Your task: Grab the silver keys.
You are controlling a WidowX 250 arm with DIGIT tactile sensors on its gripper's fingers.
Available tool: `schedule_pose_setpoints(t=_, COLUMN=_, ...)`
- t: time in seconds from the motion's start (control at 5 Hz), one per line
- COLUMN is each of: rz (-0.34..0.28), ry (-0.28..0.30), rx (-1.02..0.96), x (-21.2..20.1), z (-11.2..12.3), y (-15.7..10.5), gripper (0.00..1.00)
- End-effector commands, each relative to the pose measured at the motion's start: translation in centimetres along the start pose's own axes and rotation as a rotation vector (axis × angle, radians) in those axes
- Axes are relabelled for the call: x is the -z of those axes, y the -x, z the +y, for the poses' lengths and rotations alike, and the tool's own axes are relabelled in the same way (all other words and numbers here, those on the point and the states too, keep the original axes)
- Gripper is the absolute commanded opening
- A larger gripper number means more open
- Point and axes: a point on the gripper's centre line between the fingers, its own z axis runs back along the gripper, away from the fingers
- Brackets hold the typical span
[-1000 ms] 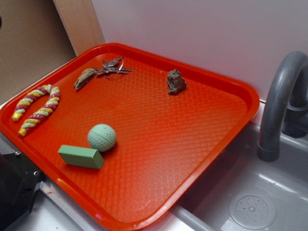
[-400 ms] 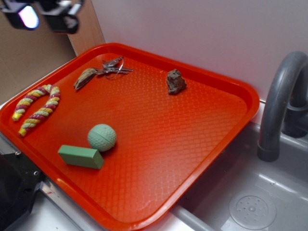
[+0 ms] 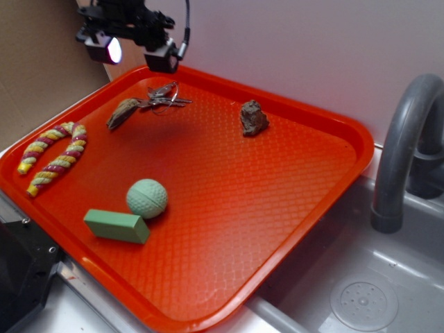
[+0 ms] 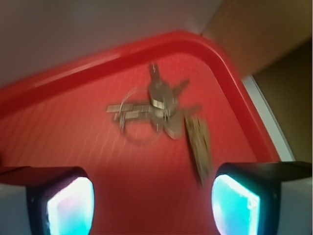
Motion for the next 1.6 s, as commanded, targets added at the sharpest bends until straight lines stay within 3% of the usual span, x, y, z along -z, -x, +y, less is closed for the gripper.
schedule_pose_setpoints(t=0.0, rz=-0.042, ry=-0.037, rx=-0.047, x=3.3, z=1.7, y=-3.5, gripper=1.0)
schedule_pose_setpoints(t=0.4, rz=-0.055, ry=0.03, rx=0.02, x=4.3, z=-2.0, y=-4.0, gripper=1.0)
schedule_pose_setpoints(t=0.6, rz=-0.03, ry=0.015, rx=0.04, x=5.3, z=-2.4, y=-3.7, gripper=1.0)
schedule_pose_setpoints(t=1.0, rz=-0.029, ry=0.043, rx=0.062, x=5.1, z=-3.0, y=-3.2, gripper=1.0)
schedule_pose_setpoints(t=1.4, rz=0.044, ry=-0.005, rx=0.087, x=6.7, z=-1.5, y=-1.7, gripper=1.0)
